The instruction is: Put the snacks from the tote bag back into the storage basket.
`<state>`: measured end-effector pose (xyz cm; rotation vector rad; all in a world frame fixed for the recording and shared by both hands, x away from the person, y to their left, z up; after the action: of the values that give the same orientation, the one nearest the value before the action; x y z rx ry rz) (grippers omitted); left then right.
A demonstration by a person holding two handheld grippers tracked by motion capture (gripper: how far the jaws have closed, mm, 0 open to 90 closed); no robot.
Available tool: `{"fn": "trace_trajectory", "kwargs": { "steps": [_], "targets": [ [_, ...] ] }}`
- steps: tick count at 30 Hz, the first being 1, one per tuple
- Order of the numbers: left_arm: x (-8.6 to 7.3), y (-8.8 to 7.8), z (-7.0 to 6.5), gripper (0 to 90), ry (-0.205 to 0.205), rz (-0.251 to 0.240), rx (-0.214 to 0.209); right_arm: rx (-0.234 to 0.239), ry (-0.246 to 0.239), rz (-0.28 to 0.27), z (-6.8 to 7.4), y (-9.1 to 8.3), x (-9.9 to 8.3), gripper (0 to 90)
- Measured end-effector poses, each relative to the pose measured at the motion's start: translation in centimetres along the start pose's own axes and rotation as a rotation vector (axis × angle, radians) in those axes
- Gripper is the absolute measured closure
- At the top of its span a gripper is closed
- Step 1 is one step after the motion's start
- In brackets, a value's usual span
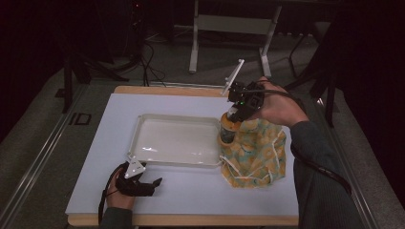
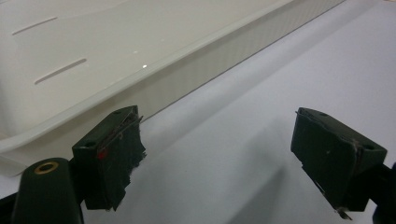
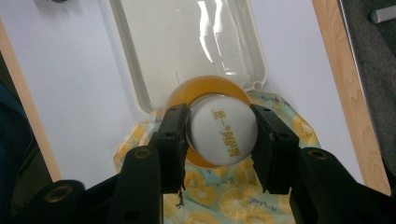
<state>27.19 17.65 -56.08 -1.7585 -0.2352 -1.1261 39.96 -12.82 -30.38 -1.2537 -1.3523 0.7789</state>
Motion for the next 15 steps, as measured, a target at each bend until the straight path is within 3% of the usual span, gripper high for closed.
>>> {"fn": "trace_trajectory", "kwargs": {
  "steps": [15],
  "targets": [
    [0.0,0.0,0.0,16.7,0.000,0.002,-0.002,0.005,-0.041,-0.020,0.7,0.7,1.2,59.0]
  ]
}}
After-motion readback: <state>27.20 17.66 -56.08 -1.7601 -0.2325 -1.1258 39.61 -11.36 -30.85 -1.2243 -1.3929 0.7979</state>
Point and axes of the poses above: each handheld gripper's, and its own axes: y roughly forward along the jaws, x roughly out of its top, z roughly to its left, the point moved 3 cm from there along y, roughly forward along the jaws, and after that the axes turned 5 degrees about -y, right-handed, at the moved point
